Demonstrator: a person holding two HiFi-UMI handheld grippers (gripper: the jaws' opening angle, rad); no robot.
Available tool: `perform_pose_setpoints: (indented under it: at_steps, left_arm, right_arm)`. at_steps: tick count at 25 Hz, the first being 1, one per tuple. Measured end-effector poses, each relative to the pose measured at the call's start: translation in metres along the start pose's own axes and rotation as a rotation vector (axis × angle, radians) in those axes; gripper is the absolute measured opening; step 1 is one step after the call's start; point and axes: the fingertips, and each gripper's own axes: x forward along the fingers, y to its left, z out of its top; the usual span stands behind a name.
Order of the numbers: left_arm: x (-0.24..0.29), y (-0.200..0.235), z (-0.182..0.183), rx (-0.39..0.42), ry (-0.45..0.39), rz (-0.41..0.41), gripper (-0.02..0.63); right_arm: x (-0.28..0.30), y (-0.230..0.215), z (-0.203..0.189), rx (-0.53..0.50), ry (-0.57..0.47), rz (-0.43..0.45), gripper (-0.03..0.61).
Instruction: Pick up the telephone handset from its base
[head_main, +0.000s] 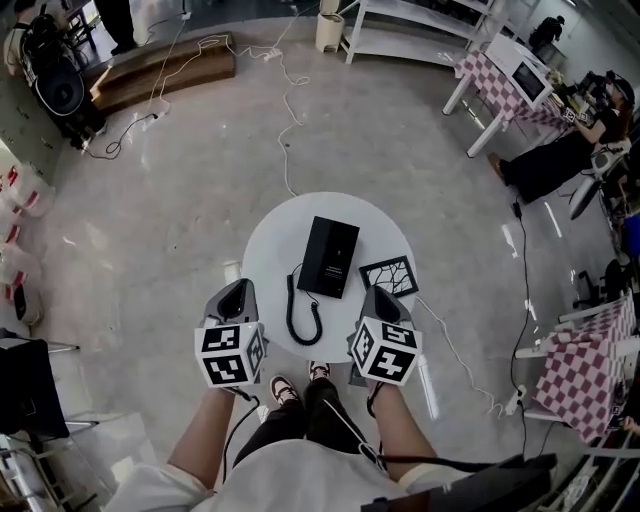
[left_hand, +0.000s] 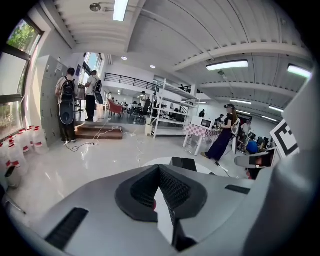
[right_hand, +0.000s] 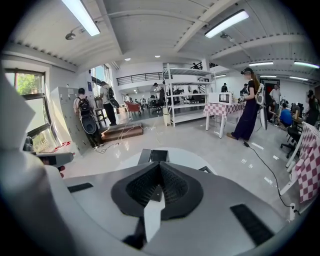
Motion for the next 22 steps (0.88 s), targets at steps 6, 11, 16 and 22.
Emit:
perform_pose_setpoints:
  at_steps: [6, 11, 16, 22]
  left_arm:
    - [-0.002, 0.017, -0.003, -0.014, 0.008, 0.046, 0.008]
    - [0.001, 0.027, -0.005, -0.027, 0.017, 0.073, 0.008]
    - [0.001, 0.035, -0.008, -0.023, 0.031, 0.089, 0.008]
    - [0.006, 0.047, -0.019, -0.034, 0.059, 0.113, 0.008]
  right_arm:
    - [0.014, 0.021, 0.006, -0.022, 0.003, 0.053, 0.023]
    - [0.026, 0.028, 0.007, -0.031, 0.015, 0.070, 0.023]
    - [0.034, 0.039, 0.003, -0.034, 0.027, 0.097, 0.023]
    - [0.049, 0.037, -0.006, -0.013, 0.067, 0.112, 0.023]
